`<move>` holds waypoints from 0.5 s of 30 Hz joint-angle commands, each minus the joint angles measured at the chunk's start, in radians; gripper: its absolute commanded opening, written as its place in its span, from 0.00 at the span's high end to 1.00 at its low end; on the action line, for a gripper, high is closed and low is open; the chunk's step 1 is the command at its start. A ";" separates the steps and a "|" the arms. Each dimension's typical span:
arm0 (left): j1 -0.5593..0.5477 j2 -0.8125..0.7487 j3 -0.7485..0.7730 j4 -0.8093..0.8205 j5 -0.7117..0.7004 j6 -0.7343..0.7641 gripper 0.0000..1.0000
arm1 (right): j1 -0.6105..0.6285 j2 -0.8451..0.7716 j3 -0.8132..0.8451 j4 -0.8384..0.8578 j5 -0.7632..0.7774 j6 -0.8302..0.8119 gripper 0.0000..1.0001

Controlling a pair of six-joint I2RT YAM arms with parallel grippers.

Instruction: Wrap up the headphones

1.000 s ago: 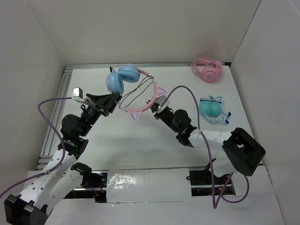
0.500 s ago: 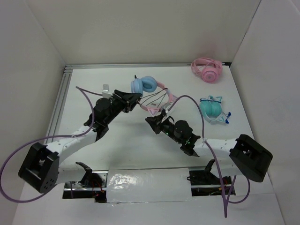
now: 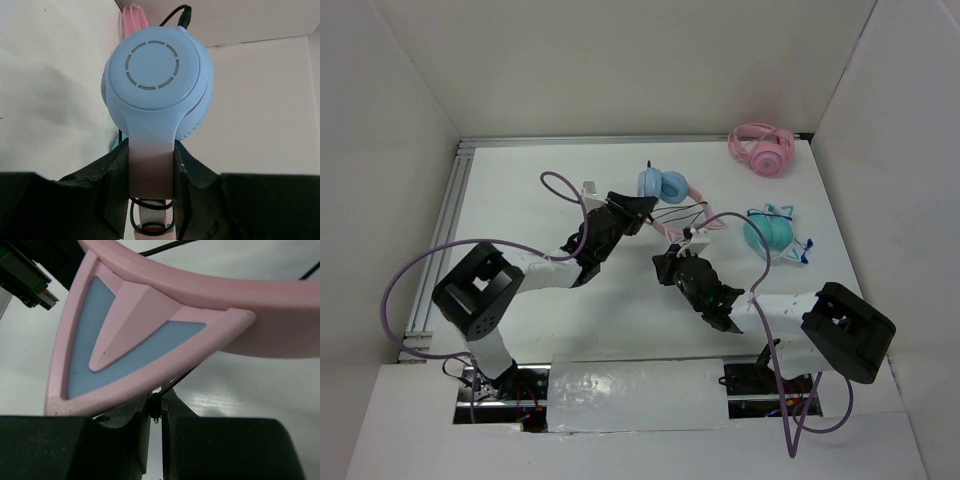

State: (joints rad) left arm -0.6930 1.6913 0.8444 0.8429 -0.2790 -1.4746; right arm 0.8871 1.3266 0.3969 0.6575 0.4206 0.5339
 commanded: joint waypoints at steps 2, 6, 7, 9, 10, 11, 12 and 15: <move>-0.046 0.047 0.071 0.266 -0.035 0.019 1.00 | -0.013 -0.056 0.007 -0.025 0.053 0.152 1.00; -0.051 0.047 0.136 0.138 -0.068 -0.024 1.00 | -0.059 -0.092 0.011 -0.101 0.043 0.215 1.00; -0.053 0.048 0.146 0.108 -0.066 -0.035 1.00 | -0.079 -0.095 0.013 -0.119 0.018 0.234 1.00; -0.053 0.060 0.173 0.065 -0.066 -0.046 1.00 | -0.102 -0.090 0.010 -0.127 -0.009 0.277 1.00; -0.053 0.074 0.179 0.053 -0.063 -0.062 1.00 | -0.111 -0.078 0.011 -0.131 -0.020 0.288 1.00; -0.051 0.082 0.188 0.039 -0.057 -0.075 1.00 | -0.131 -0.070 0.014 -0.143 -0.041 0.328 1.00; -0.053 0.091 0.188 0.045 -0.055 -0.079 1.00 | -0.138 -0.061 0.022 -0.159 -0.052 0.348 1.00; -0.054 0.137 0.196 0.065 -0.054 -0.081 1.00 | -0.168 -0.023 0.057 -0.197 -0.081 0.399 1.00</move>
State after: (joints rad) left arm -0.7376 1.8065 0.9932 0.7830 -0.3344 -1.5196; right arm 0.7429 1.2682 0.3996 0.5152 0.4023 0.8219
